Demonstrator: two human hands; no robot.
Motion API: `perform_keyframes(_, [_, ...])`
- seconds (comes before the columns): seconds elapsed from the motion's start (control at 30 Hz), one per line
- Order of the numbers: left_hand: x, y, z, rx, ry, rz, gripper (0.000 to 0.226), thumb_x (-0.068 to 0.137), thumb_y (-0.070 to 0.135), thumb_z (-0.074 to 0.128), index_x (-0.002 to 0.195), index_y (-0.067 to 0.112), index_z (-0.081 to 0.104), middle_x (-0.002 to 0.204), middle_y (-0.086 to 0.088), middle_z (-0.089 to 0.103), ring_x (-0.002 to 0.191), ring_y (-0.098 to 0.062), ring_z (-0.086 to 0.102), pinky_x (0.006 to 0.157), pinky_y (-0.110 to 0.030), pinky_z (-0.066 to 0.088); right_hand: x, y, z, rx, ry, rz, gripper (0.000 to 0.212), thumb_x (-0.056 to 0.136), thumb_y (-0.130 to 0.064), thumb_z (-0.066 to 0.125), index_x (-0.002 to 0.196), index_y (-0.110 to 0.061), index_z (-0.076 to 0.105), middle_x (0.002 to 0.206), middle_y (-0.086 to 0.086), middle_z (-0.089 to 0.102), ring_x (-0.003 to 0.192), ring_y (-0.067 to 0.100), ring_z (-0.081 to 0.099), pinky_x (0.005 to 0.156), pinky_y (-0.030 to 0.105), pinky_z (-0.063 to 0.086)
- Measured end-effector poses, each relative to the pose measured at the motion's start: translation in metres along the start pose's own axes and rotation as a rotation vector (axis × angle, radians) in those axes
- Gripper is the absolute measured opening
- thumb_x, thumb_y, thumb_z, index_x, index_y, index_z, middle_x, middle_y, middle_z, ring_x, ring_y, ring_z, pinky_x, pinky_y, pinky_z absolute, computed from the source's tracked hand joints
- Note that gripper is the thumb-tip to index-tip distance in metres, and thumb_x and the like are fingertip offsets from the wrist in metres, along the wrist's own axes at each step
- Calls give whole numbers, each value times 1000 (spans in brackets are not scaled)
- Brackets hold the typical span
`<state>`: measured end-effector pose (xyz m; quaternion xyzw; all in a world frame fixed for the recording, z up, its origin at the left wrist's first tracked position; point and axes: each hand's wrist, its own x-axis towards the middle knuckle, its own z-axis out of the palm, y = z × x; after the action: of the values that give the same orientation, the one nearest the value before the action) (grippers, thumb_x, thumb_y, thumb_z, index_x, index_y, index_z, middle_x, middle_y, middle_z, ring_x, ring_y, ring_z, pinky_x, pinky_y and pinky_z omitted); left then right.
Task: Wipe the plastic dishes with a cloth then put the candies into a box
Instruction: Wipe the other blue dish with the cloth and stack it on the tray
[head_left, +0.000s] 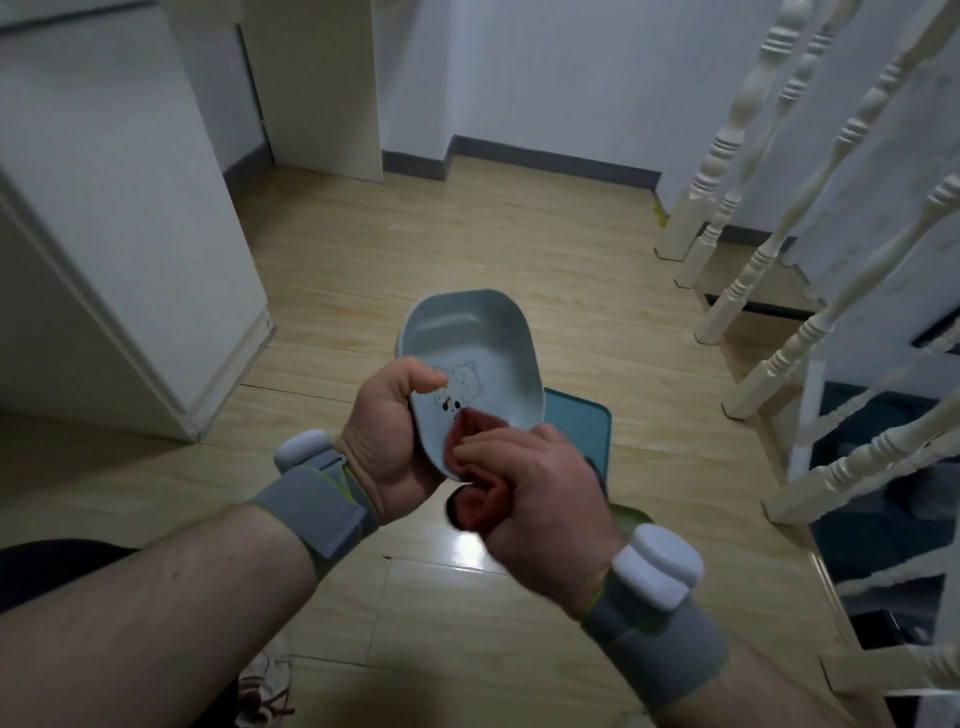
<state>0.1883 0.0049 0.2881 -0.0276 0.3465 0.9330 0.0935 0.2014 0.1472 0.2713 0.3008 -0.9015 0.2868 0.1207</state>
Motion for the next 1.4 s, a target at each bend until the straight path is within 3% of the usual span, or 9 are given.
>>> perform_keyframes(0.27, [-1,6,-7,54,-8,-90,56,71,27,45,120,13,68,124,-18,64,109,-39,60,101,-58,42,0,32,-9,-170,52,68,24,74,-36,53,84,-29,73,89,-15,71,68,18,51,49,34,49])
perform_keyframes(0.4, [-4,7,-1,188,-63,-76,61,80,39,53,134,11,55,127,-18,62,111,-36,62,90,-50,53,1,19,-4,-131,86,41,13,77,-29,61,79,-24,73,77,-9,70,62,15,48,51,27,41])
perform_keyframes(0.53, [-2,-16,-1,348,44,76,85,57,27,72,132,-1,46,103,-20,60,91,-31,63,78,-37,57,6,-9,-6,53,129,106,6,78,-25,64,73,-26,67,67,-9,64,59,10,43,56,13,29])
perform_keyframes(0.67, [-2,-5,-1,109,11,-42,48,50,23,70,97,9,69,93,-20,60,79,-35,59,74,-36,52,2,-15,-3,62,16,-16,18,77,-31,56,86,-27,71,86,-12,71,68,15,57,64,27,47])
perform_keyframes(0.77, [-3,2,-8,49,-24,36,46,59,27,63,101,15,76,105,-12,70,92,-30,67,87,-44,53,3,13,-13,-109,-22,54,27,70,-24,69,96,-31,72,101,-17,70,77,19,61,64,29,52])
perform_keyframes(0.87, [-3,2,-9,110,-14,-95,52,64,32,57,110,16,73,116,-15,67,100,-35,63,91,-50,49,10,23,-26,-162,-95,158,28,74,-25,59,97,-32,73,105,-17,71,88,23,64,71,31,53])
perform_keyframes(1.1, [-2,0,-7,226,-30,-218,45,80,41,51,106,15,75,113,-15,70,97,-33,67,88,-53,52,25,11,-43,75,-168,334,33,72,-24,60,102,-30,73,106,-8,69,103,14,60,87,23,47])
perform_keyframes(1.3, [-3,-8,-1,206,-39,-257,60,78,57,52,114,13,71,120,-16,68,106,-30,67,88,-43,56,22,2,-29,143,-127,184,58,73,-12,68,130,-20,60,136,-4,54,125,12,48,107,15,31])
perform_keyframes(1.4, [0,-2,-3,167,-4,-241,68,73,65,56,103,5,68,100,-18,66,90,-28,68,80,-37,58,17,-6,-26,126,-227,24,49,75,-11,68,121,-25,67,131,-9,61,117,3,47,99,3,25])
